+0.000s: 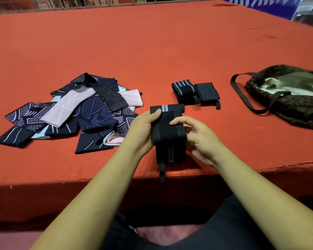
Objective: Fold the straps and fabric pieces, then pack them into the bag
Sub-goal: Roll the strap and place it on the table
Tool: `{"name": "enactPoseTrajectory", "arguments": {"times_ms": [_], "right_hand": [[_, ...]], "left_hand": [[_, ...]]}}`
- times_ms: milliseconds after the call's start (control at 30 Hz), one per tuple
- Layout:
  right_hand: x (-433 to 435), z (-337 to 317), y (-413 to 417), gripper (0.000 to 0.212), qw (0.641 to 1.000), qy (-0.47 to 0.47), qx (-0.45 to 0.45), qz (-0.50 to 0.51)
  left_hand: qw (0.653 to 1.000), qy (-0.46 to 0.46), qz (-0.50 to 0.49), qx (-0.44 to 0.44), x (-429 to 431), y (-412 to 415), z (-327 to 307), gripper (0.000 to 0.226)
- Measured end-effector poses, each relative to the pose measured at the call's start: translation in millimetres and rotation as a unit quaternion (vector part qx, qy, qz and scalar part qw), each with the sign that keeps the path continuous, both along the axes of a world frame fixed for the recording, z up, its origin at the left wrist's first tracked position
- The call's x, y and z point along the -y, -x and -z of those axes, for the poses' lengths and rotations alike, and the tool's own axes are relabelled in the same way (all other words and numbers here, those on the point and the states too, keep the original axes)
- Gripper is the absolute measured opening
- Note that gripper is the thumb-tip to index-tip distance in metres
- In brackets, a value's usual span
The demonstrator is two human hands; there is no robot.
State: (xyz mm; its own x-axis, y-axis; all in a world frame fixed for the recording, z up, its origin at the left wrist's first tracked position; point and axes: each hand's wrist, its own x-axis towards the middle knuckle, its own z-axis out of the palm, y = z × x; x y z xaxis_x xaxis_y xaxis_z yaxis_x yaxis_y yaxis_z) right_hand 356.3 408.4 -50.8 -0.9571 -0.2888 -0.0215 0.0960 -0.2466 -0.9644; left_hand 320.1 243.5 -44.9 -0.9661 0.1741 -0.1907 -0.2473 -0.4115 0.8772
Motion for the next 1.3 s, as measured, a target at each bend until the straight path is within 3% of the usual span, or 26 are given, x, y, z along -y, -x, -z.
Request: {"name": "enactPoseTrajectory", "arguments": {"times_ms": [67,167,233,333,500,633,800,900,1033,1133,1300], "right_hand": [[-1.9,-0.1,1.5,0.046,0.998,0.032,0.051,0.014],[8.0,-4.5,4.9,0.014,0.990,0.094,0.081,0.074],[15.7,-6.0,6.6,0.027,0.989,0.053,0.070,0.123],[20.3,-3.8,8.3,0.043,0.993,0.013,0.045,0.109],[15.0,-2.6,16.3,0.036,0.989,0.036,0.000,0.141],[5.6,-4.9,26.3,0.030,0.981,0.054,-0.008,0.185],[0.4,4.4,25.5,0.032,0.983,-0.015,0.018,0.182],[-6.0,12.6,28.3,0.038,0.959,-0.138,-0.017,0.247],[-5.1,16.2,26.7,0.017,0.952,-0.187,-0.029,0.239],[-3.5,20.7,25.1,0.008,0.972,-0.130,-0.021,0.194],[-3.3,18.9,24.0,0.017,0.985,-0.012,0.000,0.172]], "left_hand": [[0.997,0.055,-0.020,-0.040,-2.1,2.3,3.0,0.032],[0.991,0.103,-0.038,-0.075,-8.5,2.3,5.7,0.028],[0.990,0.114,-0.034,-0.079,-13.2,-0.7,6.2,0.028],[0.984,0.145,-0.044,-0.092,-15.5,-2.8,8.1,0.026],[0.995,0.087,0.025,-0.042,-14.8,-7.2,12.8,0.048],[0.987,0.068,0.147,0.003,-20.8,-21.4,20.7,0.042],[0.993,0.053,0.102,-0.003,-21.4,-18.8,25.1,0.038],[0.994,0.051,0.098,-0.001,-22.0,-18.0,28.9,0.036],[0.995,0.059,0.076,-0.009,-23.1,-16.3,31.7,0.033],[0.996,0.059,0.061,0.001,-23.3,-15.6,33.3,0.032],[0.994,0.051,0.079,0.063,-19.6,-20.0,35.4,0.048]]}}
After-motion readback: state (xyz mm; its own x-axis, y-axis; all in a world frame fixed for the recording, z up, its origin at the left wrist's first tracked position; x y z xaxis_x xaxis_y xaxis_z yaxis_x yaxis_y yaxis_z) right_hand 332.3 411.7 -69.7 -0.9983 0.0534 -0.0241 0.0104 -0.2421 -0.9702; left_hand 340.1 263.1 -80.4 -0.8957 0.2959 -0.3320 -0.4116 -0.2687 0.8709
